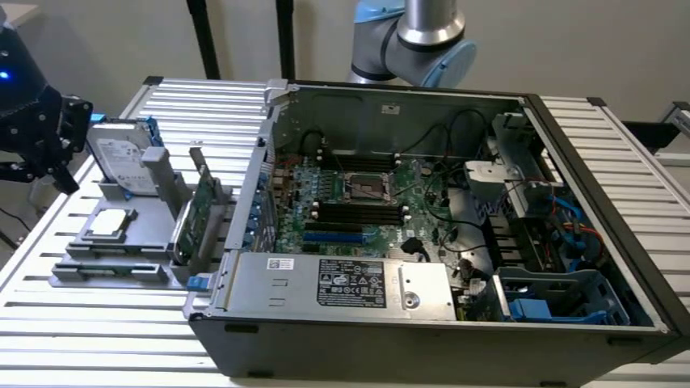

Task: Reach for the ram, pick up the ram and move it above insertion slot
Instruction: 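Pick up the ram and move it above insertion slot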

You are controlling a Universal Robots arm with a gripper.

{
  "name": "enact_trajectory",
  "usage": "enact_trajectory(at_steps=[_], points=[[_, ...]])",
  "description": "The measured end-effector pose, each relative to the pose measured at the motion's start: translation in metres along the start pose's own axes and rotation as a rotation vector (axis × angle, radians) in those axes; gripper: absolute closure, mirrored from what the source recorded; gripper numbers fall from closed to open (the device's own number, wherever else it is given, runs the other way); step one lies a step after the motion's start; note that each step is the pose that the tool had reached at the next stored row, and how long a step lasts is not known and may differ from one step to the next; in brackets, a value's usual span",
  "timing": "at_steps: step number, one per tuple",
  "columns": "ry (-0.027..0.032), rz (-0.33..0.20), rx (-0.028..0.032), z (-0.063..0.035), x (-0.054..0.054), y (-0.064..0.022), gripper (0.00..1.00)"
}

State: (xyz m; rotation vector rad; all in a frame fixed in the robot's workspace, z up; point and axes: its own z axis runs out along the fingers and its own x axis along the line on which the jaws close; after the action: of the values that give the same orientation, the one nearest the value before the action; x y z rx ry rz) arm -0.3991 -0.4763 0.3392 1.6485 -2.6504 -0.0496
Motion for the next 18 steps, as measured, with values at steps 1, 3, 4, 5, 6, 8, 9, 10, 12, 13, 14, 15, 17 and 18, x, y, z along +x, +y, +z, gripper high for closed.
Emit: enact_trajectory(at_steps=[1, 3, 4, 5, 6, 8, 9, 10, 12, 13, 14, 15, 17, 18], points=[[0.0006, -0.018, 0.0002, 0.0001, 0.0, 0.0, 0.89], [0.0018, -0.055, 0.0006, 0.0004, 0.0, 0.0, 0.89], [0.0023, -0.073, 0.001, 0.0006, 0.0, 0.0, 0.89], [0.0027, -0.09, 0.0014, 0.0009, 0.0, 0.0, 0.89], [0.0032, -0.109, 0.0018, 0.0011, 0.0, 0.0, 0.89], [0.004, -0.144, 0.003, 0.0017, 0.0, -0.0001, 0.89], [0.0043, -0.162, 0.0036, 0.0019, 0.0, -0.0001, 0.89], [0.0046, -0.18, 0.0044, 0.0023, 0.0, -0.0001, 0.89], [0.0055, -0.218, 0.0058, 0.0028, 0.0, -0.0001, 0.89], [0.0058, -0.237, 0.0066, 0.0031, 0.0, -0.0001, 0.89], [0.0061, -0.254, 0.0073, 0.0035, 0.0, -0.0001, 0.89], [0.0065, -0.273, 0.0082, 0.0037, 0.0, -0.0002, 0.89], [0.007, -0.308, 0.0105, 0.0044, 0.0, -0.0002, 0.89], [0.007, -0.327, 0.0121, 0.0048, 0.0, -0.0002, 0.89]])
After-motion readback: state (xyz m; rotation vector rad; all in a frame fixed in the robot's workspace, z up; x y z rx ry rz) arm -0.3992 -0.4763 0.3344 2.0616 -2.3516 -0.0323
